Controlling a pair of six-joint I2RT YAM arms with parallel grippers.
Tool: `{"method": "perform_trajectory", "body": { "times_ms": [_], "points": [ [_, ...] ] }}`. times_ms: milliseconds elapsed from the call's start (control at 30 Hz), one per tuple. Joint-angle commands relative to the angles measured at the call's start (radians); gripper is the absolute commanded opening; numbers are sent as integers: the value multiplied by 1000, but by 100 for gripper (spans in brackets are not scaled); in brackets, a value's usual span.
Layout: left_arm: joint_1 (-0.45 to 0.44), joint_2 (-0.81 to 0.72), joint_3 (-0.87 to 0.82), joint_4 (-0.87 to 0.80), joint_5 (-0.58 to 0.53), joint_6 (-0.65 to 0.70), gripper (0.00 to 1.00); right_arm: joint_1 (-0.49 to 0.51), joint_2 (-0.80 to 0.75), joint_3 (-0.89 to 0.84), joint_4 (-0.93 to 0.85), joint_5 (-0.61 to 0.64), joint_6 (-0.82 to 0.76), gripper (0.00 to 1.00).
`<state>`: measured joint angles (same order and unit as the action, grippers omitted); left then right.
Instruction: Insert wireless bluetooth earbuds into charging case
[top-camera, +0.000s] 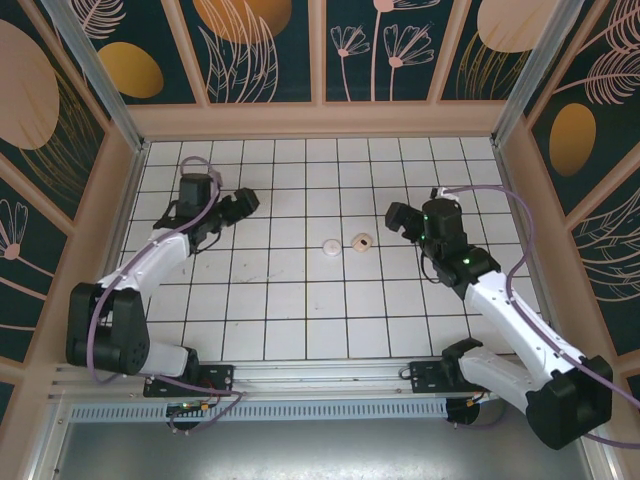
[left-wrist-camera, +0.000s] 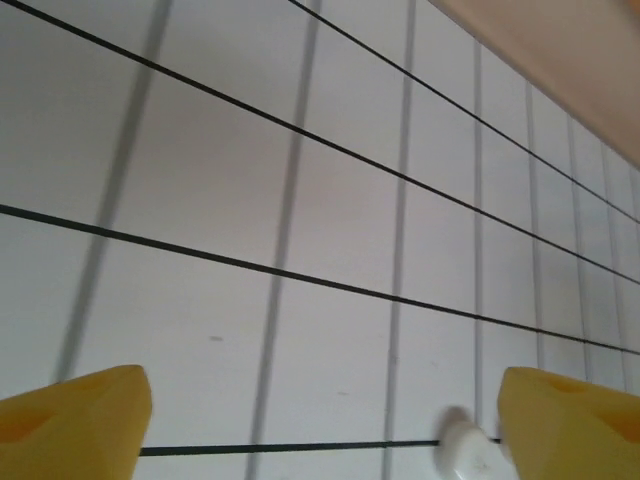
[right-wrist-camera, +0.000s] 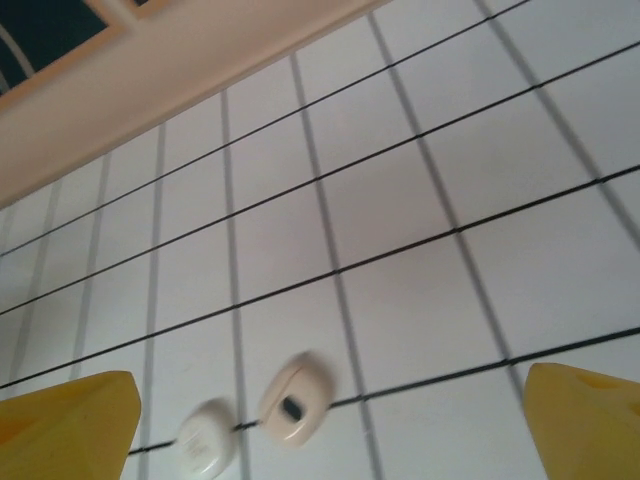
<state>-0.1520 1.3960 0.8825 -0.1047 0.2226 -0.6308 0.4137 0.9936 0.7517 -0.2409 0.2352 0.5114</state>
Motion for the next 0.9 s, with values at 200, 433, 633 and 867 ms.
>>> {"method": "perform_trajectory", "body": {
  "times_ms": [200, 433, 633, 867],
  "points": [
    [81, -214, -180, 155, -383, 178, 99, -214, 55, -128, 290, 17, -207, 99],
    [83, -427, -479, 501, -665, 309, 99, -357, 65, -245, 513, -54, -298, 99],
    [84, -404, -624, 706, -692, 382, 98, -428, 65, -355, 676, -43, -339, 99],
    [84, -206, -688, 988, -657, 382, 99, -463, 141, -453, 887, -82, -366, 99]
  ]
}}
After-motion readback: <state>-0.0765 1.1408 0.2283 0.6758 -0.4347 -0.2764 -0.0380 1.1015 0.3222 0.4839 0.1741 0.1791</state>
